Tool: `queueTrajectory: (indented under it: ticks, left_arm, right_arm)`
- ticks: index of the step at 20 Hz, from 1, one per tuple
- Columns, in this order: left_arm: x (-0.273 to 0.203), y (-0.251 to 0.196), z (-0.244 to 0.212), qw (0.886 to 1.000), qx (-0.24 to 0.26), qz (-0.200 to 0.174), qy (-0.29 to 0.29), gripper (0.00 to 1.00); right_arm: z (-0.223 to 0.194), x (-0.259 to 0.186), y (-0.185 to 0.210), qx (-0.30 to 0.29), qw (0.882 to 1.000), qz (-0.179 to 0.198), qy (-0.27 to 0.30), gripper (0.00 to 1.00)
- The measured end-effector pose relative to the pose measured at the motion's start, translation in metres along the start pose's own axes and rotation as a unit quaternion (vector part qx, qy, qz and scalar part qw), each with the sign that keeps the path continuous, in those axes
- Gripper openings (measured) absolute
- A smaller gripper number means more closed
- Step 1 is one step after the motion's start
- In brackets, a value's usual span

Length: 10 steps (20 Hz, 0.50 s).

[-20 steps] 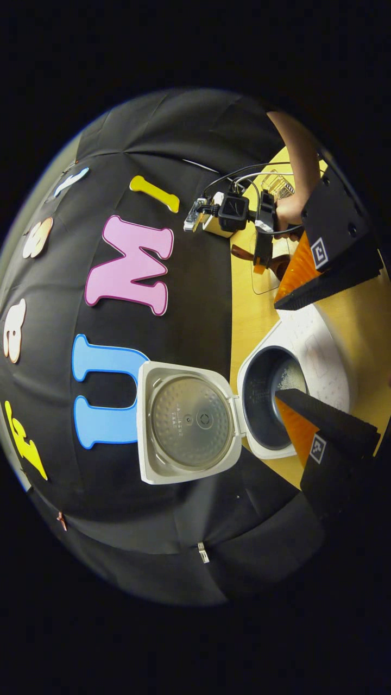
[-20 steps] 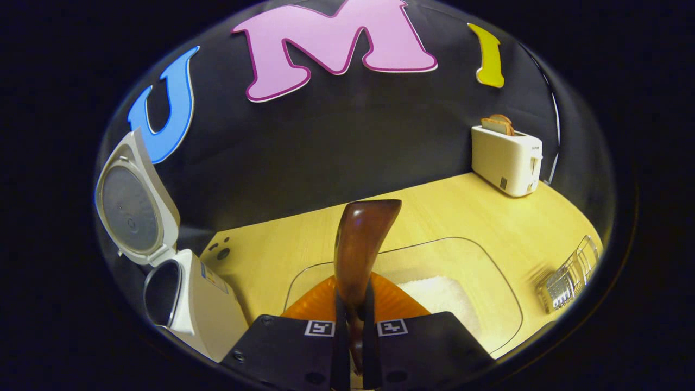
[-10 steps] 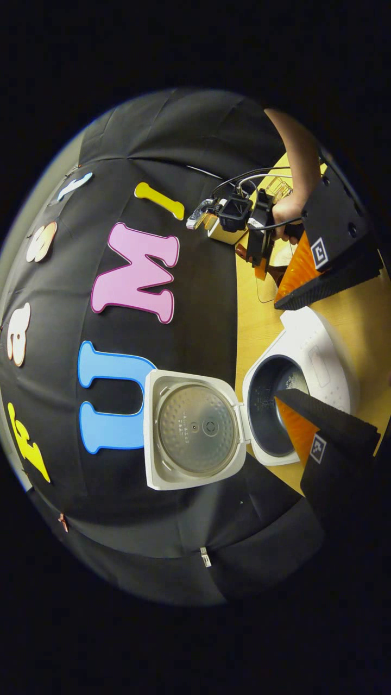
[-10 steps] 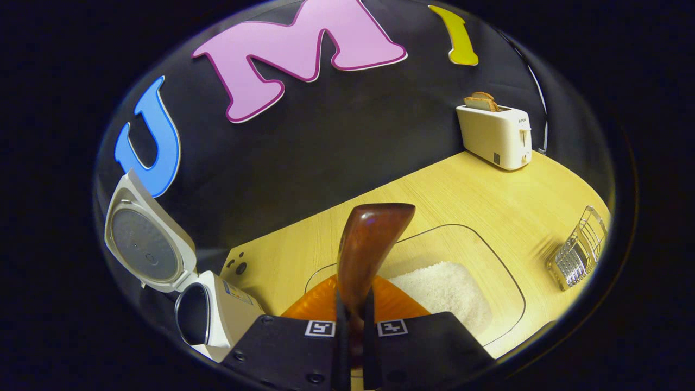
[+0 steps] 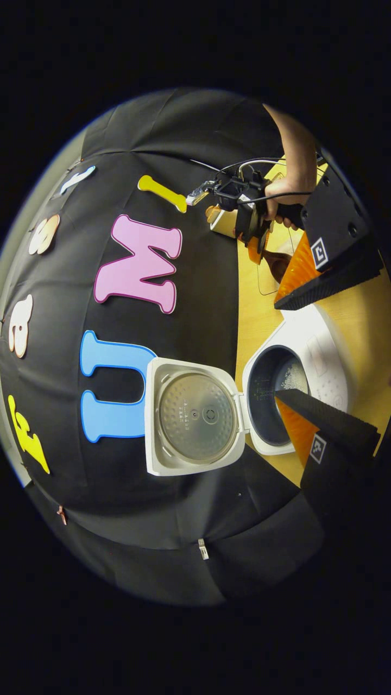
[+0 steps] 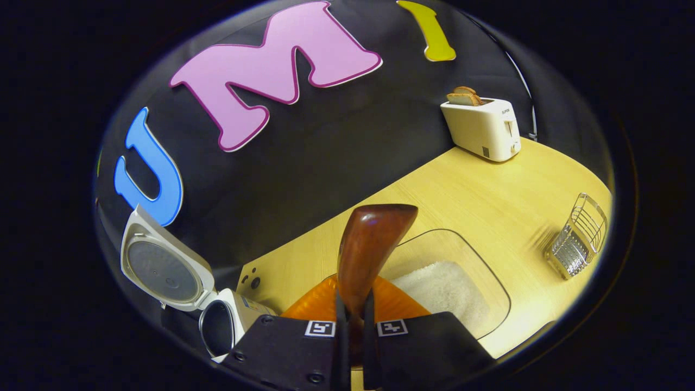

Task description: Close the left gripper, press the button to open the rice cooker; take a wooden spoon from the chopstick holder with the right hand, scoop a spoonful of rice and pour it into the rice cooker, then put the wooden spoon back into the chopstick holder.

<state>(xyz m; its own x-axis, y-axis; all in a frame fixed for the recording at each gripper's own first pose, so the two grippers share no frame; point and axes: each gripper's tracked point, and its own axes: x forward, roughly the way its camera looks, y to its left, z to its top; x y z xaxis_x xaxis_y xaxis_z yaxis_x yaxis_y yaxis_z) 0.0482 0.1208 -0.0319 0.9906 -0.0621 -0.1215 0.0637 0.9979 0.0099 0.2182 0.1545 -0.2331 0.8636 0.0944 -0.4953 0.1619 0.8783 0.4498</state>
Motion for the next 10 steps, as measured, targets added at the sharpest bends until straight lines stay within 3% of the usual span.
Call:
queueTrajectory:
  ticks: [10]
  left_arm:
    - [-0.006, -0.014, 0.008, 1.000, 0.003, -0.006, -0.018, 0.94]
  right_arm:
    - [0.069, -0.022, 0.025, 0.013, 0.999, 0.035, -0.034, 0.13]
